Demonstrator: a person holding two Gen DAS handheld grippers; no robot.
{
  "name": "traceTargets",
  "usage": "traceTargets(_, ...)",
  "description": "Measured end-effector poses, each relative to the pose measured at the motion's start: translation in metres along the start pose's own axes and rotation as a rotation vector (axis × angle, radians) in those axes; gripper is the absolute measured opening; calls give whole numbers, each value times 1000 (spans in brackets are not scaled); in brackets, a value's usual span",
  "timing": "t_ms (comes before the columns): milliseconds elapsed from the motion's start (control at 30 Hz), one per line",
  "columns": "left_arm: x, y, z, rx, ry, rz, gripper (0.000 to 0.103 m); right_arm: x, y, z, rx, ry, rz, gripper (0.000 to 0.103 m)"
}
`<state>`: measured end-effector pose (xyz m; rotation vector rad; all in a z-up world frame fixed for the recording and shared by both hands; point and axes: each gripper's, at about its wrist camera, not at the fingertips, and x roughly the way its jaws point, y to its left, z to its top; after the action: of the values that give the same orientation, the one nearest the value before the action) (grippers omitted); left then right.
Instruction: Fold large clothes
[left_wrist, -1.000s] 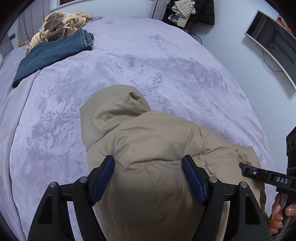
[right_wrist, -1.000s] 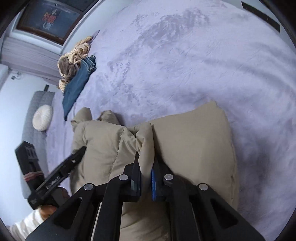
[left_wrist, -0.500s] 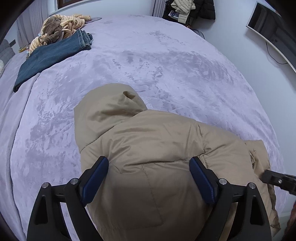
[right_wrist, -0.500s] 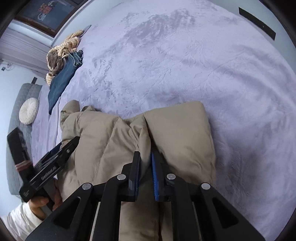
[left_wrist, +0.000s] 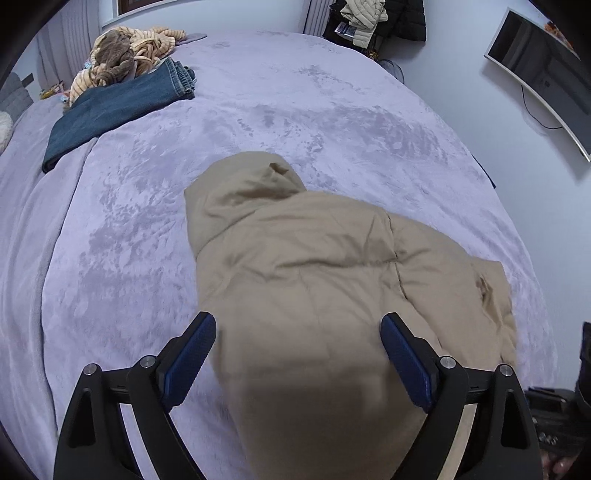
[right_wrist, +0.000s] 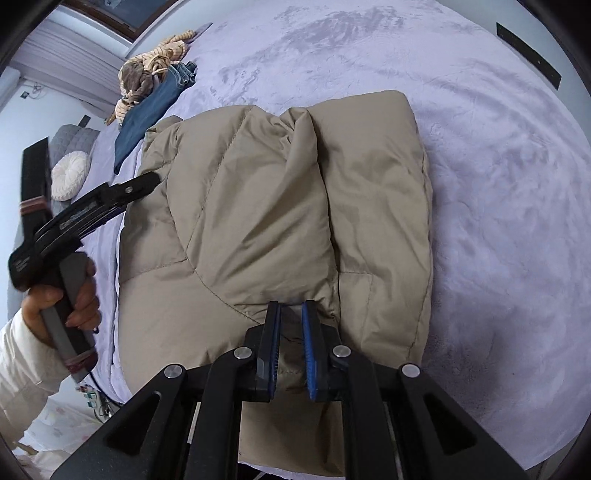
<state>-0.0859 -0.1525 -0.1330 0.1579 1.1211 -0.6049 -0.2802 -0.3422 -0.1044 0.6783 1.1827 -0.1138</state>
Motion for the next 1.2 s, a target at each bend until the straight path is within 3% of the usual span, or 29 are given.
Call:
traceTargets(167, -15, -3, -59, -8, 79, 0, 92, 5, -5, -4, -5, 6, -15, 12)
traceTargets(300, -8, -5, -87, -61, 103, 9, 92, 14, -4, -6, -26, 22, -33, 12)
traceTargets(367, -7, -5, -90, -86, 116, 26, 96, 18, -3, -8, -49, 30, -49, 12)
traceTargets(667, -38, -2, -90, -72, 124, 57, 96, -4, 11, -8, 4, 24, -73, 15)
traceTargets(800, -47, 7, -98, -85, 128, 53, 96, -22, 16, -18, 50, -3, -83, 37)
traceTargets(1000, -61, 17, -113, -110, 122, 45, 96, -32, 30, -39, 54, -9, -98, 40)
traceTargets(1067, -65, 20, -117, -110, 117, 45, 103, -36, 35, -46, 57, -24, -104, 41)
traceTargets(1200, -72, 23, -122, -95, 111, 34, 103, -39, 43, -54, 68, -45, -108, 44)
